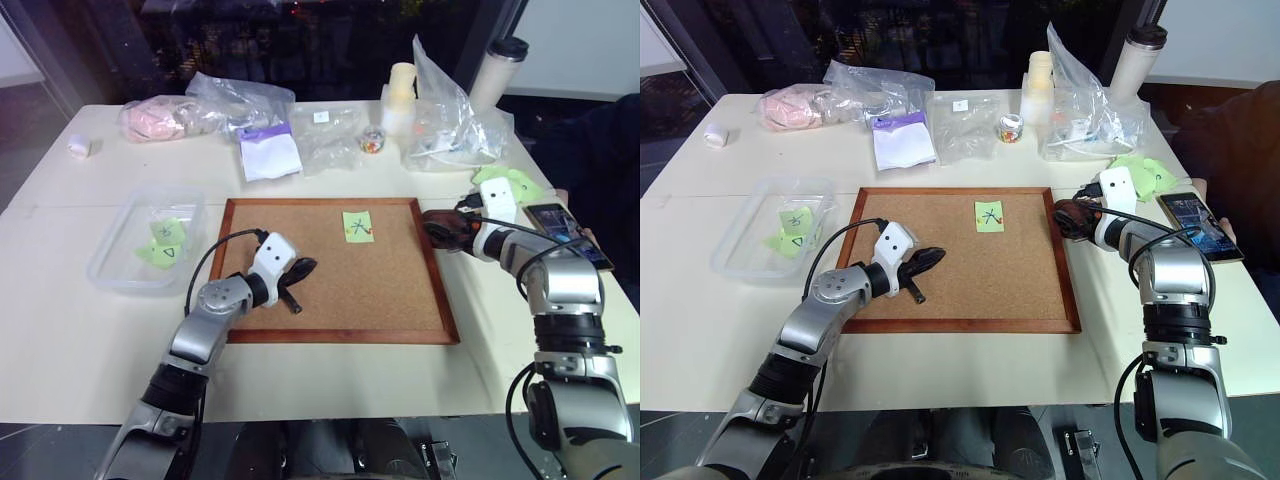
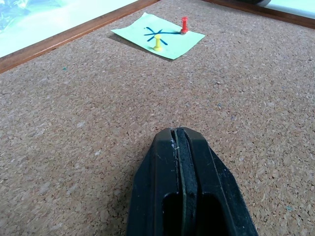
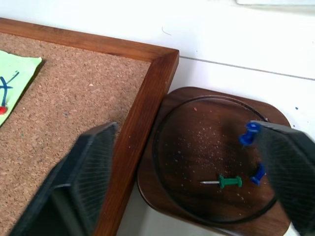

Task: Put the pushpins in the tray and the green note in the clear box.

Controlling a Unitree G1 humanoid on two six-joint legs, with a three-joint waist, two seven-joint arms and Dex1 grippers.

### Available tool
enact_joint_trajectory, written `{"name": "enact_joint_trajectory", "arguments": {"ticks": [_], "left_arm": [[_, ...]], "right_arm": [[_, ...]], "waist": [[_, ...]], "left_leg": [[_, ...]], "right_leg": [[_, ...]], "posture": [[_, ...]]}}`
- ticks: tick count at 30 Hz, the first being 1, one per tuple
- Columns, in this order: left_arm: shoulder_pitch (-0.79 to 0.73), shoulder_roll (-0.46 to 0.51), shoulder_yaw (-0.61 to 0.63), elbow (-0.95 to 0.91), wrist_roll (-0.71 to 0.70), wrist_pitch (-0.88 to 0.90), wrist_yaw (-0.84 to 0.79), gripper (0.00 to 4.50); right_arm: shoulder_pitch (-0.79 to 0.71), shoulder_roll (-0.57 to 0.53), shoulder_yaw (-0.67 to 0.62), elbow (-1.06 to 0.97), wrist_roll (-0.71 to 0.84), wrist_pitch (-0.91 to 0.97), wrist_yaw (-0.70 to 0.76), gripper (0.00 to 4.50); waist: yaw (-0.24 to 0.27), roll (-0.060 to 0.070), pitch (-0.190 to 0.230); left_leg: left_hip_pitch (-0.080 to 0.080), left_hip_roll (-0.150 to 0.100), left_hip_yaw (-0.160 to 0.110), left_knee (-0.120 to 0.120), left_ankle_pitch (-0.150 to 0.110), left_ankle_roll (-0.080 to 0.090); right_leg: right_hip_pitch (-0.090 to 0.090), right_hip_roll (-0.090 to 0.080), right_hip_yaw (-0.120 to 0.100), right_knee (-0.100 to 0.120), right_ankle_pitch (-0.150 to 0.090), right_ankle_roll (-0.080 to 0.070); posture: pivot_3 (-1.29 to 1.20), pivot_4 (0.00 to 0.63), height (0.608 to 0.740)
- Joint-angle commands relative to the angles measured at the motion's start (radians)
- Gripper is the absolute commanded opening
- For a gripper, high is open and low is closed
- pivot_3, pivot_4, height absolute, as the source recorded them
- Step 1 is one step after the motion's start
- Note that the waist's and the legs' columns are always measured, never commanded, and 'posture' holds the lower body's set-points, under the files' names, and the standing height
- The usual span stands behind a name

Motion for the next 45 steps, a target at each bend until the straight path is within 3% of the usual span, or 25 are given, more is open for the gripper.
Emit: {"name": "enact_joint_trajectory", "arguments": {"ticks": [1, 12, 19, 24, 27, 30, 45], "left_arm": [[0.026, 0.006, -0.034, 0.040, 0.020, 0.026, -0.019, 0.00], [0.017, 0.006, -0.033, 0.042, 0.022, 0.026, -0.021, 0.00], [0.021, 0.007, -0.029, 0.041, 0.020, 0.028, -0.021, 0.00], [0.024, 0.008, -0.026, 0.041, 0.020, 0.029, -0.021, 0.00], [0.024, 0.009, -0.025, 0.041, 0.019, 0.029, -0.021, 0.00], [0.024, 0.010, -0.025, 0.041, 0.020, 0.029, -0.022, 0.00], [0.050, 0.023, -0.018, 0.004, 0.019, 0.044, -0.016, 0.00]], "right_arm": [[-0.023, -0.014, -0.009, -0.024, 0.016, -0.019, 0.000, 4.43], [0.003, 0.020, 0.021, -0.019, 0.030, -0.012, -0.001, 4.43], [-0.003, 0.001, 0.052, -0.181, 0.073, 0.050, 0.036, 4.43], [0.016, 0.047, 0.112, -0.314, 0.095, 0.113, 0.024, 4.43], [0.020, 0.103, 0.153, -0.333, 0.093, 0.113, 0.000, 3.55], [0.013, 0.122, 0.179, -0.318, 0.077, 0.111, -0.019, 2.09], [-0.051, 0.156, 0.247, -0.121, 0.037, -0.006, 0.009, 2.09]], "waist": [[0.000, 0.000, 0.000], [0.001, 0.000, 0.000], [0.001, 0.000, 0.000], [0.002, 0.000, 0.000], [0.001, 0.000, 0.000], [0.001, 0.000, 0.000], [-0.002, 0.000, 0.000]], "left_leg": [[0.000, 0.000, 0.000, 0.000, 0.000, 0.000], [0.000, 0.000, 0.000, 0.000, 0.000, 0.000], [0.000, 0.000, -0.001, 0.000, 0.000, 0.000], [-0.001, 0.001, -0.002, 0.000, 0.000, 0.000], [0.000, 0.001, -0.002, 0.000, 0.000, 0.000], [-0.001, 0.001, -0.002, 0.000, 0.000, 0.000], [-0.002, 0.001, -0.001, -0.003, 0.000, 0.001]], "right_leg": [[0.000, 0.000, 0.000, 0.000, 0.000, 0.000], [0.000, 0.000, 0.000, 0.000, 0.000, 0.000], [0.000, 0.000, 0.000, 0.000, 0.000, 0.000], [-0.001, 0.000, 0.000, 0.000, 0.000, 0.000], [-0.001, 0.000, 0.000, 0.000, 0.000, 0.000], [-0.001, 0.000, 0.000, 0.000, 0.000, 0.000], [-0.003, 0.001, 0.000, -0.002, 0.000, 0.000]], "posture": [[0.00, 0.150, 0.740], [0.00, 0.150, 0.740], [0.00, 0.150, 0.740], [0.00, 0.150, 0.740], [0.00, 0.150, 0.740], [0.00, 0.150, 0.740], [0.00, 0.150, 0.740]]}}
